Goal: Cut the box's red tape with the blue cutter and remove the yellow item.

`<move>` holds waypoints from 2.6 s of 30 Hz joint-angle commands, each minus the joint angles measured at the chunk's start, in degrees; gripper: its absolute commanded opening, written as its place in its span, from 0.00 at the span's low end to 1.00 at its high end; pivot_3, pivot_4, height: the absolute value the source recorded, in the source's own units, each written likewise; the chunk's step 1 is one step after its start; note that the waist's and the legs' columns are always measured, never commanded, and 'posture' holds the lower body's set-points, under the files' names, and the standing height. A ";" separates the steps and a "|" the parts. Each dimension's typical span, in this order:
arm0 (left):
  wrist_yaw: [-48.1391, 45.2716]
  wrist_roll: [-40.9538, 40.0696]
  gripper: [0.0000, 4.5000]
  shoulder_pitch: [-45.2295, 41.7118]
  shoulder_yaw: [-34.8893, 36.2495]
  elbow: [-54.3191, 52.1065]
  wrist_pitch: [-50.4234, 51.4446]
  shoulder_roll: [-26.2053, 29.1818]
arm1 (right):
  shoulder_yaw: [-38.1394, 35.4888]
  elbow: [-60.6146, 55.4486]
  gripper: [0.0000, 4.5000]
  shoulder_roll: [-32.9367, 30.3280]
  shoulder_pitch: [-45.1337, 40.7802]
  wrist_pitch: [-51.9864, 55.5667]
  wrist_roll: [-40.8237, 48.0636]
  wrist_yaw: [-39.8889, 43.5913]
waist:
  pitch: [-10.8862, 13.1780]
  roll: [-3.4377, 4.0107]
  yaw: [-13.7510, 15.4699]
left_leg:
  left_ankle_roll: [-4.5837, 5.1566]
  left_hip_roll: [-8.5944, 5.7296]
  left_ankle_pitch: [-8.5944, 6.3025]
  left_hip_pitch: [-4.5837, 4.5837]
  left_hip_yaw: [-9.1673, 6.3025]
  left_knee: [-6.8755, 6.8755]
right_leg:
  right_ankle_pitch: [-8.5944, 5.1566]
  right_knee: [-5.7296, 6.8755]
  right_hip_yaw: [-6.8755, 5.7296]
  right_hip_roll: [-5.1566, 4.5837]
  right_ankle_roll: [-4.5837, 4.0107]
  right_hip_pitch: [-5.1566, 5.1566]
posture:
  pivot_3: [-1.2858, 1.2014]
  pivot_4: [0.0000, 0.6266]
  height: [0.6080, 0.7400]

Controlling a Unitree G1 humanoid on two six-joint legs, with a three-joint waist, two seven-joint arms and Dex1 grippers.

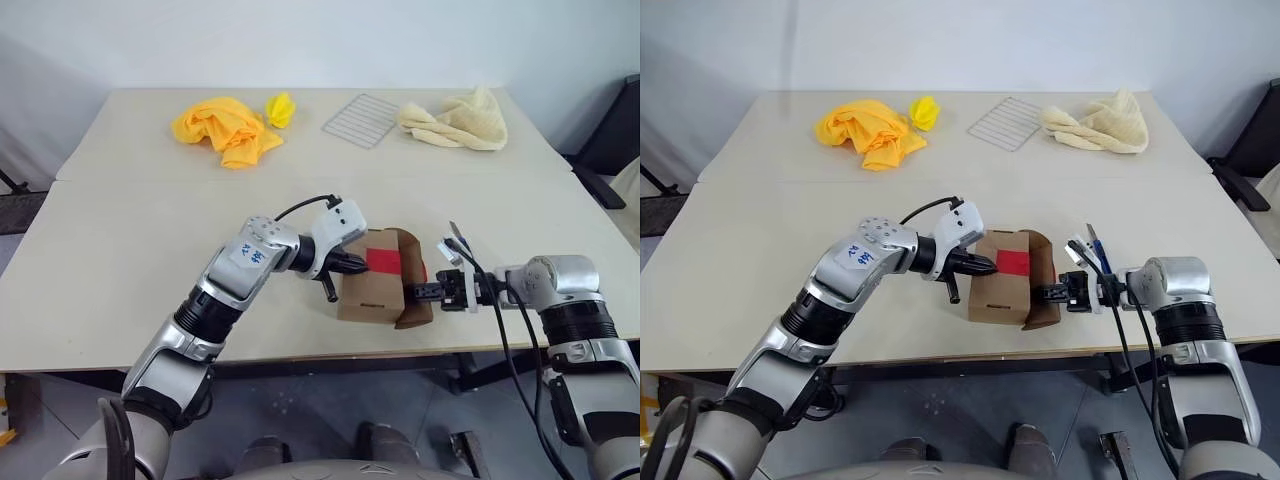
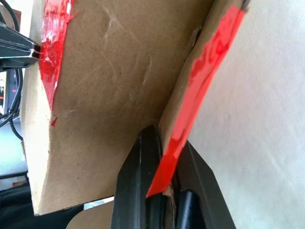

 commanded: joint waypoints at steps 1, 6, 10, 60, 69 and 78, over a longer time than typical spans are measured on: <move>0.73 1.20 0.00 0.63 -1.20 2.71 -0.24 0.02 | -2.07 -2.94 0.01 -1.56 1.77 1.96 0.97 -2.17 | 0.04 0.07 0.52 | 0.00 -0.01 0.00 -0.03 0.00 0.00 | 0.00 -0.01 0.00 0.00 0.00 -0.03 | 0.52 0.24 1.00; 1.03 1.70 0.00 0.22 -1.00 5.01 -1.93 -0.27 | -5.27 -6.86 0.01 -3.32 2.25 4.49 1.51 -5.95 | 0.23 0.38 1.28 | 0.01 -0.04 0.00 -0.09 0.02 0.01 | 0.00 -0.03 -0.01 -0.02 0.00 -0.07 | 0.52 0.24 1.00; 1.19 2.04 0.00 -0.18 -1.04 6.92 -3.49 -0.70 | -8.42 -9.95 0.01 -4.15 1.51 7.97 1.66 -11.15 | 0.40 0.72 1.79 | 0.02 -0.08 0.01 -0.12 0.02 0.01 | 0.00 -0.03 -0.02 -0.06 0.00 -0.10 | 0.52 0.24 1.00; 5.42 3.05 0.00 -0.33 1.64 14.46 -10.97 -12.91 | 13.42 -27.56 0.01 -25.52 -22.13 17.24 57.82 -69.83 | 0.45 0.84 4.68 | 0.45 -0.18 -0.20 -0.89 -0.04 0.07 | 0.14 -0.87 -0.31 -0.10 0.22 -0.33 | 0.52 0.24 1.00; 6.55 3.32 0.00 -0.59 4.13 17.32 -12.42 -13.62 | 20.93 -29.76 0.01 -28.67 -27.55 17.24 58.49 -70.20 | 0.46 0.82 5.54 | 0.51 -0.25 -0.25 -1.48 0.01 0.11 | 0.20 -0.95 -0.35 -0.10 0.32 -0.89 | 0.52 0.24 1.00; 7.50 3.10 0.00 -1.77 7.41 21.22 -15.28 -14.03 | 28.90 -30.15 0.01 -29.80 -32.24 17.24 54.22 -70.93 | 0.47 0.81 5.30 | 0.51 -0.23 -0.25 -1.58 0.09 0.10 | 0.21 -0.94 -0.32 -0.10 0.35 -1.07 | 0.52 0.24 1.00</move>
